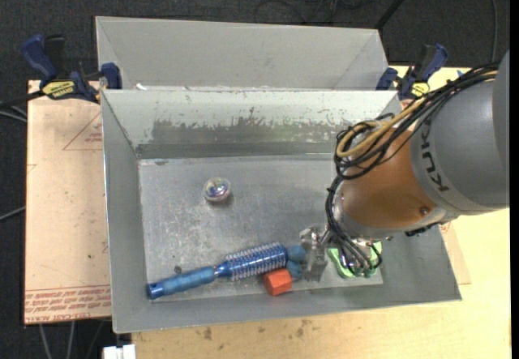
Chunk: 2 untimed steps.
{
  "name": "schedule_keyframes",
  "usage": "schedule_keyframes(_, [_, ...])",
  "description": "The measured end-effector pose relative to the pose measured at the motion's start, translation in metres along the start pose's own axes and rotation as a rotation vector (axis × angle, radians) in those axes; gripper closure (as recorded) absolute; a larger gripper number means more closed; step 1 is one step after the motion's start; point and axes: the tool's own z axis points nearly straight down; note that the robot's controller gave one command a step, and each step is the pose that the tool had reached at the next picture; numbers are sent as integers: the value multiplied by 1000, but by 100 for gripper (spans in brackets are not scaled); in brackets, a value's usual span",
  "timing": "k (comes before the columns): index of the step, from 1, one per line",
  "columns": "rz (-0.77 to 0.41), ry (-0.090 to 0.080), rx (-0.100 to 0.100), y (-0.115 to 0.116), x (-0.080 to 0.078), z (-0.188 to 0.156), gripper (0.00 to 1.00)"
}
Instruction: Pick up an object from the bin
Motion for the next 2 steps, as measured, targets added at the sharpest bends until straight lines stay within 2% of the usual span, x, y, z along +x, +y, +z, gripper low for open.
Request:
schedule_keyframes(1, [-3,-10,-1,24,-10,-159,100])
schedule_keyframes(2, [93,3,1,18,-66,-81,100])
